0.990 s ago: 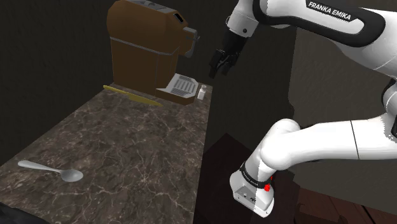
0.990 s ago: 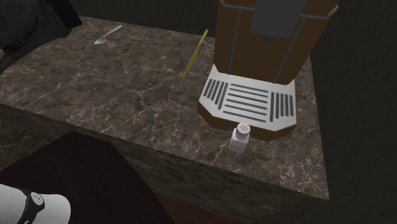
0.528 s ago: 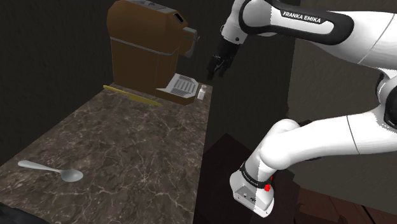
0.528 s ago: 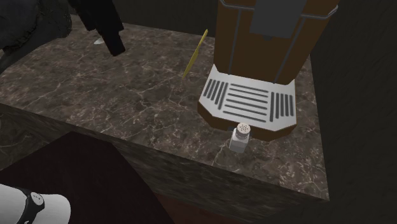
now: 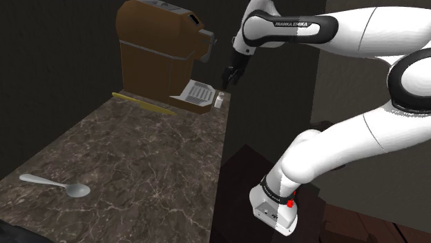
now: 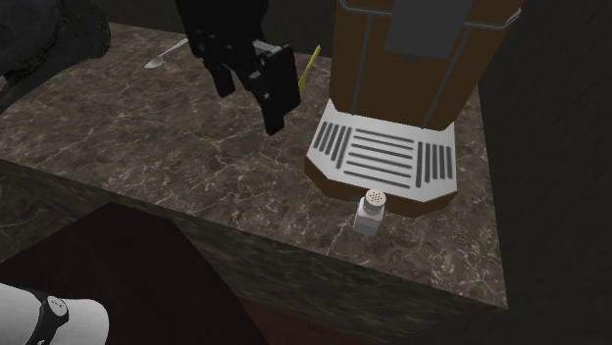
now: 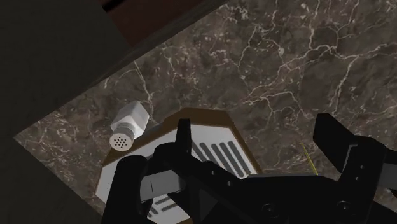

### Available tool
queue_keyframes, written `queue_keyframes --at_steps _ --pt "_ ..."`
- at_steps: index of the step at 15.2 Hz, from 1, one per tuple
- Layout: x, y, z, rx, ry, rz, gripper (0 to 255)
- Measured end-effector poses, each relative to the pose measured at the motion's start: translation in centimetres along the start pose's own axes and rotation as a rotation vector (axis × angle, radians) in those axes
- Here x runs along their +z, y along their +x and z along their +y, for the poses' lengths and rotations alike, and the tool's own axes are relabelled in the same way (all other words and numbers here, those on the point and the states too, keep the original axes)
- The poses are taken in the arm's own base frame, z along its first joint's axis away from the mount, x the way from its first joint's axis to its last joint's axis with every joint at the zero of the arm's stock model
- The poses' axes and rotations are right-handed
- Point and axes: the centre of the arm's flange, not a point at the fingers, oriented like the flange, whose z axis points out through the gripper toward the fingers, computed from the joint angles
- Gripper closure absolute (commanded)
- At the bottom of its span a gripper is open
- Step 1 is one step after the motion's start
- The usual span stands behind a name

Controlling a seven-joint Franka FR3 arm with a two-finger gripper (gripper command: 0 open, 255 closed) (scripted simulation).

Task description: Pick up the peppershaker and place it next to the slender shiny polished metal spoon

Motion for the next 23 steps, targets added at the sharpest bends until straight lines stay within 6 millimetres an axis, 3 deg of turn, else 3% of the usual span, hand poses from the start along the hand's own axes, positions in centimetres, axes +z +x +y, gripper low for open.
queue_keyframes --at_steps 15,23 --pt "10.4 9.9 13.4 -0.090 -0.049 -0.045 0" --pt "14.6 10.4 14.3 -0.098 -0.052 -0.048 0"
